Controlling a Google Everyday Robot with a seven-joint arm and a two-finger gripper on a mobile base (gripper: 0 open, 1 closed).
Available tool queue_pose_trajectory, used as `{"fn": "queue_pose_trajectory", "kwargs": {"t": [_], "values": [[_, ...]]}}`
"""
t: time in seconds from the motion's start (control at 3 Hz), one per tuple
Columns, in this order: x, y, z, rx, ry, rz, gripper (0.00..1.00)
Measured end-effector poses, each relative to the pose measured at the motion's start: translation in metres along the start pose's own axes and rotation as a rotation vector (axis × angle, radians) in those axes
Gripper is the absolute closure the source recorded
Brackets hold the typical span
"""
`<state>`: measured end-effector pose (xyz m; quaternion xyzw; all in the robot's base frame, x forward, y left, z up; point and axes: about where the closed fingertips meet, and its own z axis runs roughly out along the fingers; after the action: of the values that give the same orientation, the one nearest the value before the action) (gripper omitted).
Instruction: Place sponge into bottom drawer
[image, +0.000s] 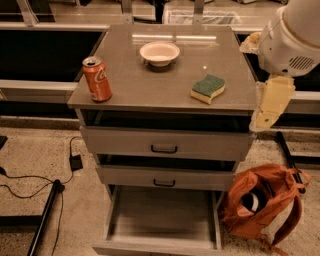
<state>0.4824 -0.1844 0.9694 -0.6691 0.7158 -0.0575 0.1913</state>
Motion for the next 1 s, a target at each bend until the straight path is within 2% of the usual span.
{"fn": "queue_pose_trajectory", "kwargs": {"t": [0.33,0.67,1.0], "values": [[-0.022,-0.036,0.038,0.014,0.001,-0.163,0.0],[-0.037,-0.068,0.071,-0.012,-0.016,-0.222,0.0],[-0.04,-0.101,0.103,-0.074,-0.052,-0.168,0.0]]}}
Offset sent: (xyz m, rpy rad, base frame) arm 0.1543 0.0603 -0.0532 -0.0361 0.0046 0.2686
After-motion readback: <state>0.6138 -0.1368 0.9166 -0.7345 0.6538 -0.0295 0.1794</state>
